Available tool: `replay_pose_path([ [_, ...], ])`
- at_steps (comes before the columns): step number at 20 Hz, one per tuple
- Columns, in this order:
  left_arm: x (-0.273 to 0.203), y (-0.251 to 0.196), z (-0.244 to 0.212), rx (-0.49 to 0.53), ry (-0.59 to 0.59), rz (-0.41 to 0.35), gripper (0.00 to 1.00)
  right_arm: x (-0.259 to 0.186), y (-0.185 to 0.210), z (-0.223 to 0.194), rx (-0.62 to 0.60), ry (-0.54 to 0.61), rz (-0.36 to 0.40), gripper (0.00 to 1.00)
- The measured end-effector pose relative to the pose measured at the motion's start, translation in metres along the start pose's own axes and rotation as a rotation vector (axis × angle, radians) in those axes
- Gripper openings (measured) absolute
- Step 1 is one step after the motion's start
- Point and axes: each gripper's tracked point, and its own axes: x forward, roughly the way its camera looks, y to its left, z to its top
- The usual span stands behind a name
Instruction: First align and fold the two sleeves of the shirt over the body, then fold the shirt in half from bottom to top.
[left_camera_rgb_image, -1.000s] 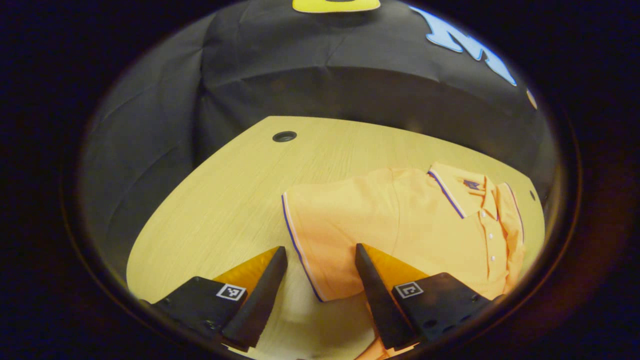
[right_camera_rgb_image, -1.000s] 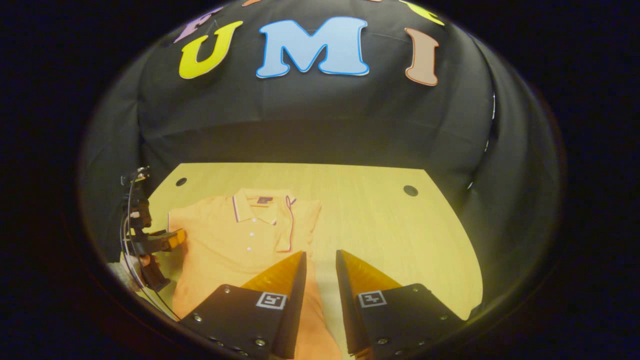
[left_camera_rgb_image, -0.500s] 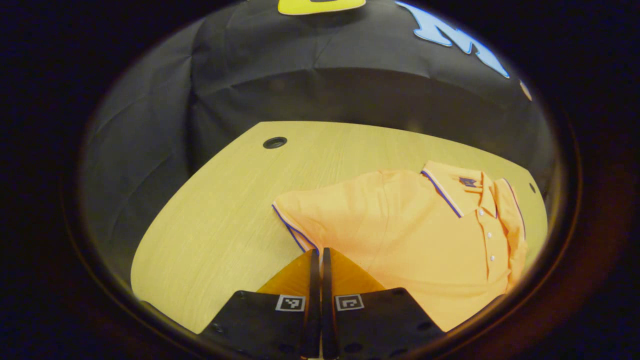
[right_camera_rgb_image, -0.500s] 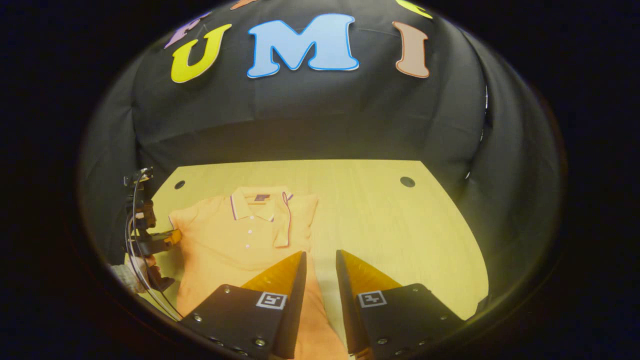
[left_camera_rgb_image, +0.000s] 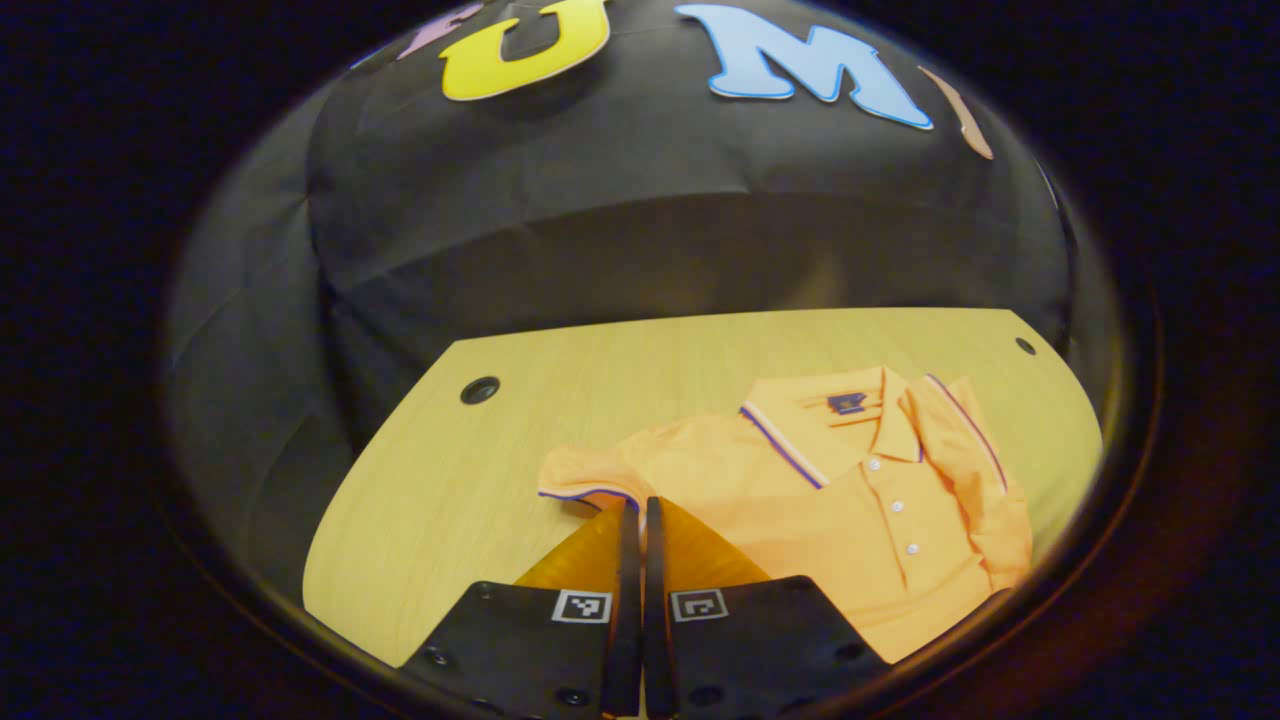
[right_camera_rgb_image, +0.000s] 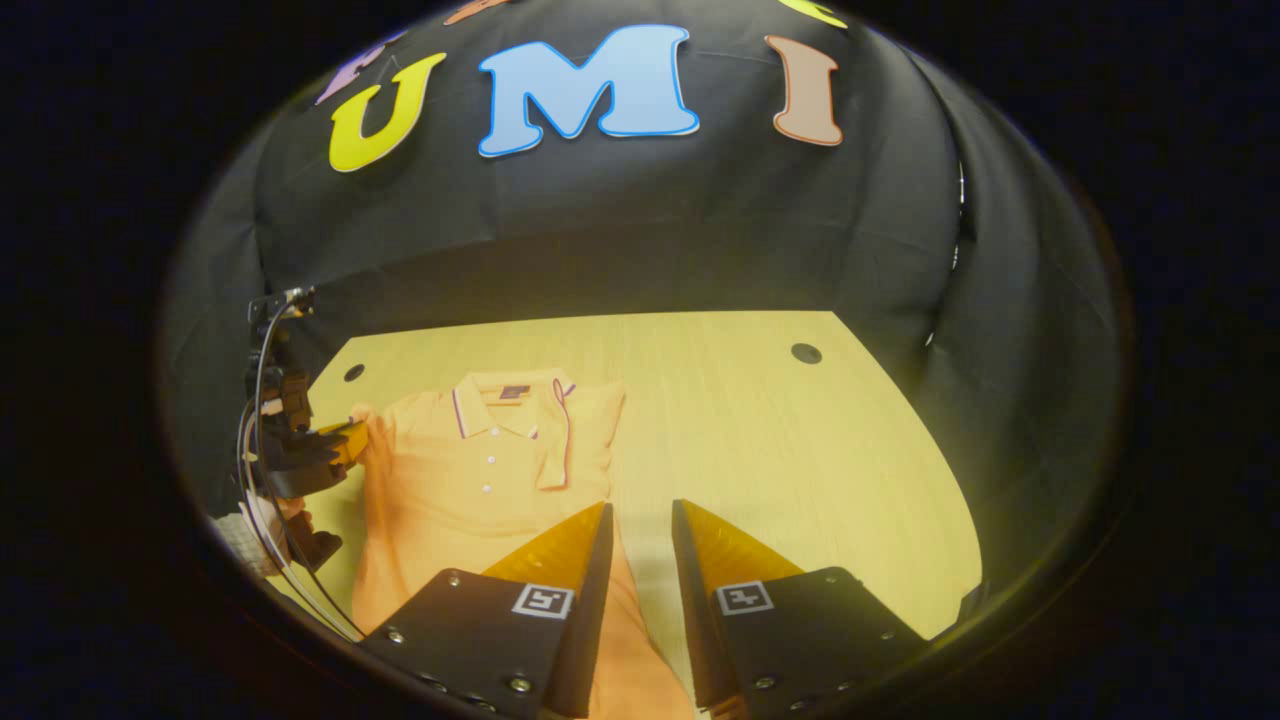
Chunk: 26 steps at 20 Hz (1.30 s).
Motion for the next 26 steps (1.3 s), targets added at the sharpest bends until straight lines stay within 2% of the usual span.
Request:
replay_pose_path([
  [6, -0.011, -0.095, 0.026, 0.086, -0.042, -0.150, 0.08, -0.010, -0.023, -0.008, 0.049, -0.005, -0.034, 0.37],
  [9, -0.011, -0.126, 0.023, 0.119, -0.029, -0.192, 0.08, -0.016, -0.036, -0.013, 0.071, -0.005, -0.055, 0.37],
  [12, -0.009, -0.145, 0.011, 0.106, 0.006, -0.235, 0.11, -0.021, -0.047, -0.020, 0.093, -0.003, -0.071, 0.37],
  [14, -0.013, -0.148, 0.010, 0.081, 0.013, -0.252, 0.22, -0.023, -0.052, -0.024, 0.106, -0.002, -0.077, 0.37],
  [15, -0.014, -0.148, 0.009, 0.075, 0.019, -0.254, 0.42, -0.024, -0.053, -0.025, 0.111, 0.000, -0.077, 0.37],
  [16, -0.016, -0.148, 0.006, 0.069, 0.026, -0.254, 0.45, -0.025, -0.054, -0.027, 0.114, 0.002, -0.076, 0.37],
  [17, -0.017, -0.145, 0.005, 0.064, 0.032, -0.249, 0.63, -0.026, -0.055, -0.027, 0.115, 0.005, -0.074, 0.37],
  [18, -0.019, -0.142, 0.003, 0.054, 0.040, -0.246, 0.66, -0.026, -0.055, -0.029, 0.114, 0.007, -0.071, 0.37],
  [20, -0.024, -0.133, -0.001, 0.032, 0.057, -0.233, 0.81, -0.026, -0.052, -0.030, 0.109, 0.009, -0.061, 0.37],
  [21, -0.029, -0.126, -0.006, 0.023, 0.067, -0.225, 0.78, -0.026, -0.050, -0.029, 0.105, 0.008, -0.055, 0.37],
  [26, -0.067, -0.084, -0.026, -0.007, 0.107, -0.208, 0.95, -0.026, -0.035, -0.037, 0.082, 0.021, -0.008, 0.37],
])
